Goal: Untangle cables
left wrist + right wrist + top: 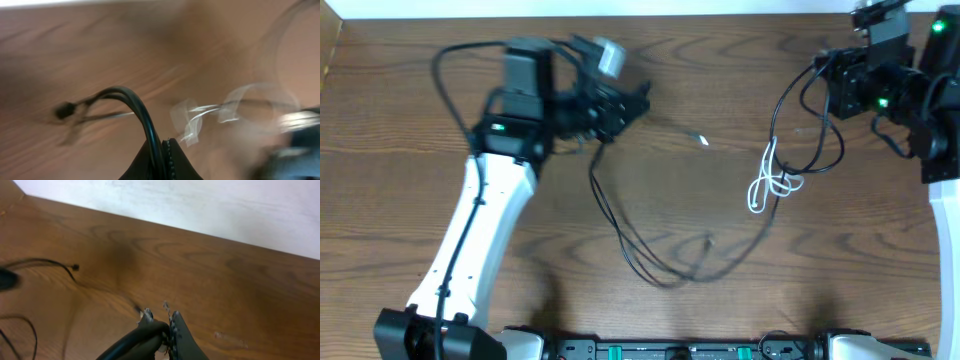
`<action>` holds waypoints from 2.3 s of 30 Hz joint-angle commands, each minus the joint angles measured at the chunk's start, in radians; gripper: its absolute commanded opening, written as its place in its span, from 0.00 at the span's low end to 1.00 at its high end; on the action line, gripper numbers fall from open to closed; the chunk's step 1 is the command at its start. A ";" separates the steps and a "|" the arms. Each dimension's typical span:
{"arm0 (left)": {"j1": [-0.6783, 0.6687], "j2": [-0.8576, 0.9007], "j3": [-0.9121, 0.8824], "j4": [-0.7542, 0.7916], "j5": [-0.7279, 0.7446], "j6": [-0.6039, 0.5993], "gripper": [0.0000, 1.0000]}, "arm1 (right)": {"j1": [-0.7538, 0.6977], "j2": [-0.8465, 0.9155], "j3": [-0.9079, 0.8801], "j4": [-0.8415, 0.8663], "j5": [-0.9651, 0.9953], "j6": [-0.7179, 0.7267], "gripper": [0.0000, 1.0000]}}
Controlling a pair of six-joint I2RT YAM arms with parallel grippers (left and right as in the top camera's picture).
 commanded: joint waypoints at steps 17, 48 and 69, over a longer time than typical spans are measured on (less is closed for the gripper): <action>-0.100 -0.010 0.007 0.032 -1.159 0.295 0.86 | 0.121 -0.001 0.011 -0.039 0.190 -0.027 0.01; -0.071 0.301 -0.012 -0.051 -0.668 0.541 0.76 | 0.142 -0.001 0.011 -0.065 0.190 -0.026 0.01; -0.071 0.508 -0.012 -0.021 -0.623 0.591 0.55 | 0.142 -0.001 0.011 -0.071 0.191 -0.026 0.01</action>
